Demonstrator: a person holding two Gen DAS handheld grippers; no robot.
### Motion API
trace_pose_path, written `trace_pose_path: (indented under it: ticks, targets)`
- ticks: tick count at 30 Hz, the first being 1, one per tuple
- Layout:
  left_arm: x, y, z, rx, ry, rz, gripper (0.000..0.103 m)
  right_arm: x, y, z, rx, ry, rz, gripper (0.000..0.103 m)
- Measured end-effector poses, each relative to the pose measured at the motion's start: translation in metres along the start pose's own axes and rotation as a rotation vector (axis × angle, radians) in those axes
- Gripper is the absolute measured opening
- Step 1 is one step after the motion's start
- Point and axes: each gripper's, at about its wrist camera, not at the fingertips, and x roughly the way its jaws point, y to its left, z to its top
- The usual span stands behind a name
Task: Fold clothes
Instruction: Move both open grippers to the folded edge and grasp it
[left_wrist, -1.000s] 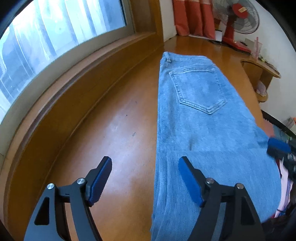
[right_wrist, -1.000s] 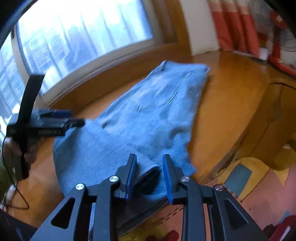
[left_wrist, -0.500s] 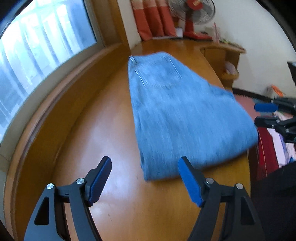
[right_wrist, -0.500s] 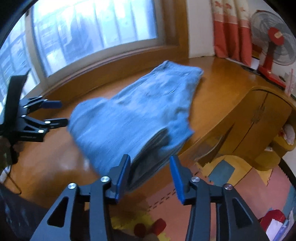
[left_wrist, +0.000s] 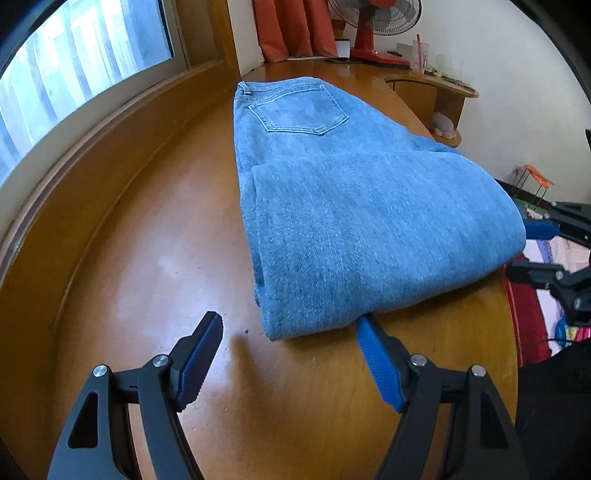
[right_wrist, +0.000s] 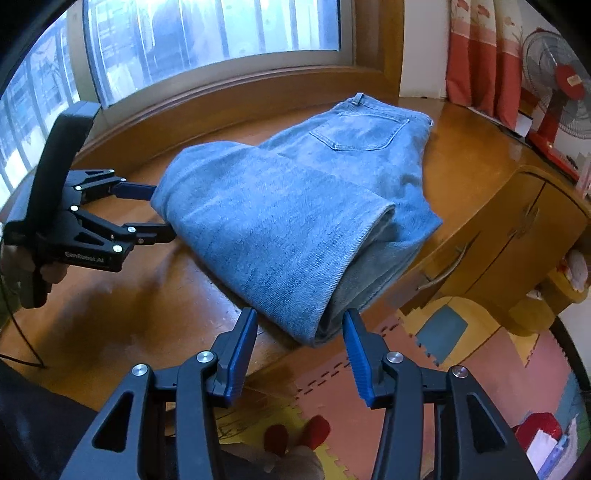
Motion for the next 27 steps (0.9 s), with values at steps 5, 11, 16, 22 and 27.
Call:
trace_pose_path:
  ticks: [5,11,16,22,27]
  targets:
    - [0.002,0.003,-0.004,-0.03,-0.016,-0.029,0.073,0.006,0.009,0.0,-0.032,0.011,-0.025,0.048]
    - [0.009,0.003,-0.005,-0.023,-0.013,-0.044,0.073,0.012,0.016,0.0,-0.037,0.006,-0.047,0.048]
    - [0.013,0.004,-0.005,-0.028,-0.027,-0.059,0.074,0.015,0.015,0.0,-0.024,-0.002,-0.048,0.048]
    - [0.015,0.005,-0.006,-0.025,-0.048,-0.065,0.082,0.019,0.017,-0.002,-0.046,-0.029,-0.063,0.049]
    - [0.016,0.006,-0.008,-0.02,-0.062,-0.069,0.083,0.02,0.021,-0.004,-0.07,-0.045,-0.072,0.053]
